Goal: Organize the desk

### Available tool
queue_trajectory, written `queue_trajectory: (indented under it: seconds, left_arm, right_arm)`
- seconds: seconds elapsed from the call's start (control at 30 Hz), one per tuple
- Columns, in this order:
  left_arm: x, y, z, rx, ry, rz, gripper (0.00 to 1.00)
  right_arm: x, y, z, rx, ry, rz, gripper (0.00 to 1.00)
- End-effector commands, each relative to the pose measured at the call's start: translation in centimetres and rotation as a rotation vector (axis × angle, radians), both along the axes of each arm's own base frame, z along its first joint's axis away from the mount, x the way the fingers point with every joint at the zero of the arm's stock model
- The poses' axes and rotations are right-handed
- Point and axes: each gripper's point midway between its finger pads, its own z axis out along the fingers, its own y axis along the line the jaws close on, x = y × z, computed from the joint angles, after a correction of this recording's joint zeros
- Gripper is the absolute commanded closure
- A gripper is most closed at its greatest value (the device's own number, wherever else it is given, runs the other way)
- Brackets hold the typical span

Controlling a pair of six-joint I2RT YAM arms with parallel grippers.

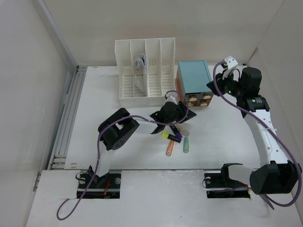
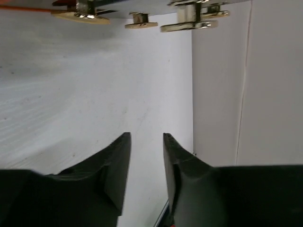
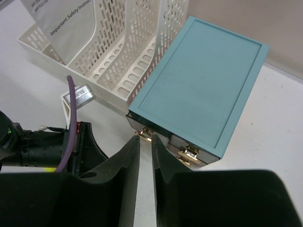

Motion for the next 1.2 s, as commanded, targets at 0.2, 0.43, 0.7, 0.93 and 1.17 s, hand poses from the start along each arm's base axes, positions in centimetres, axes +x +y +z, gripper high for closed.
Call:
queue_trajectory:
  seconds: [0.2, 0.43, 0.7, 0.93, 1.17]
  left_arm:
    - [4.0, 0.7, 8.3, -0.143, -0.145, 0.072, 0.4]
    - [7.0, 1.2, 8.6, -0.141, -0.149, 0.114, 0.4]
    - [9.3, 0.6, 8.2, -0.114, -0.142, 0.132, 0.4]
    - [9.0, 0.4, 7.6, -0.116, -0.123, 0.113, 0.4]
    - [9.7, 0.4, 7.6, -0.137, -0.125, 0.146, 0.4]
  right_arm:
    - [0.4, 0.0, 0.9, -0.006, -0.057, 0.016, 0.77]
    - [0.4, 0.1, 0.9, -0.003, -0.057, 0.025, 0.77]
    - [0.4, 0.1, 0.9, -0.003, -0.057, 0.025, 0.77]
    - [0.4, 0.1, 0.9, -0.011, -0.062, 0.027, 0.77]
    - [0.4, 0.1, 0.9, -0.011, -0.062, 0.027, 0.77]
